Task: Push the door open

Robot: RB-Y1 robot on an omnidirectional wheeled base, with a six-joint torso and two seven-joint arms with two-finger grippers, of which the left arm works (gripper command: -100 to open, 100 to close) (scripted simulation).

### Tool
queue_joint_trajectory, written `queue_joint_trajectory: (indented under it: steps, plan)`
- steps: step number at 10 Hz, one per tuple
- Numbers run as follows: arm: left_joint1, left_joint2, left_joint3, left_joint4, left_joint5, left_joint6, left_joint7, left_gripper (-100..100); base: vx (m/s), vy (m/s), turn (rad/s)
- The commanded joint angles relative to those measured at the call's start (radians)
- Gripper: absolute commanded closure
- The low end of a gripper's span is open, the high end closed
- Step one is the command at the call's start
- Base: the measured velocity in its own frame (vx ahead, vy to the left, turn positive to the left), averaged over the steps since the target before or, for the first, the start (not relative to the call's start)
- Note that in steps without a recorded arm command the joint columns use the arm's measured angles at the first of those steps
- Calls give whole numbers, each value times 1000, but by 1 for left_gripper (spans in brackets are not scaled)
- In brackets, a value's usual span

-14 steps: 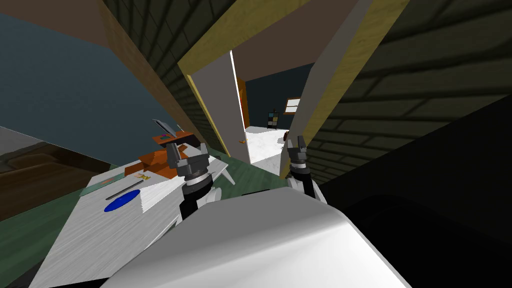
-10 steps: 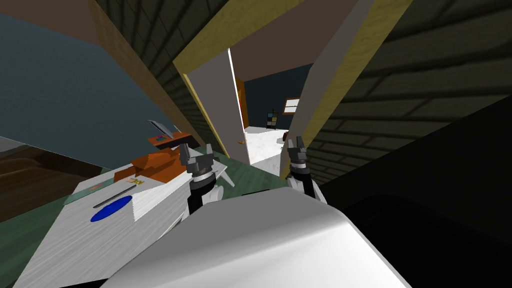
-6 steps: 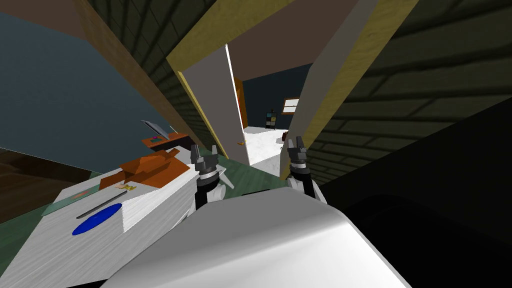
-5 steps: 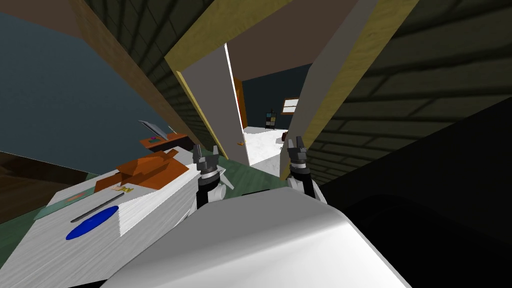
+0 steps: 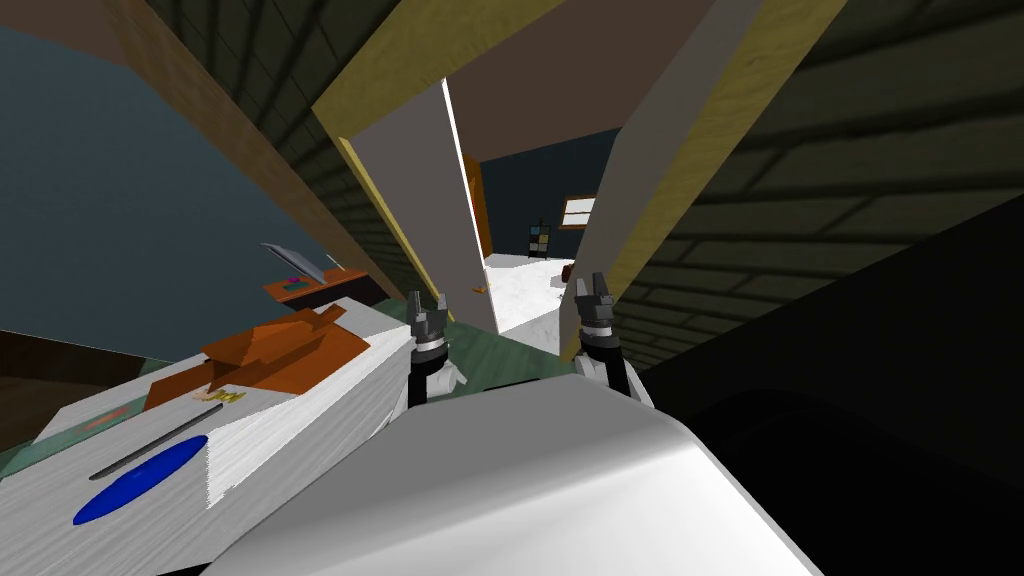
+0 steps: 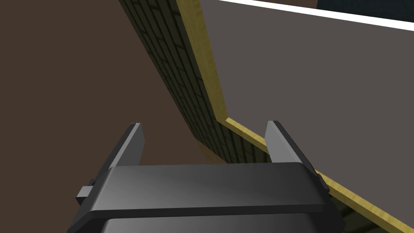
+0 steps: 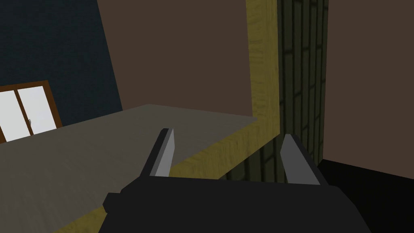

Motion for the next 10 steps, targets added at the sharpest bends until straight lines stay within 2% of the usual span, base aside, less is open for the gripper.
queue_joint_trajectory:
  steps: [1,3,4,7,10]
  plan:
    - [-20,11,-3,50,1,-12,4,-100,102,39,-78]
    - [-52,22,-8,116,2,-23,7,-100,107,38,-68]
    - [-52,22,-8,128,2,-23,7,-100,63,27,-23]
    - [-104,37,-16,230,2,-41,12,-100,66,24,-70]
    - [-122,42,-18,286,2,-47,14,-100,51,30,-34]
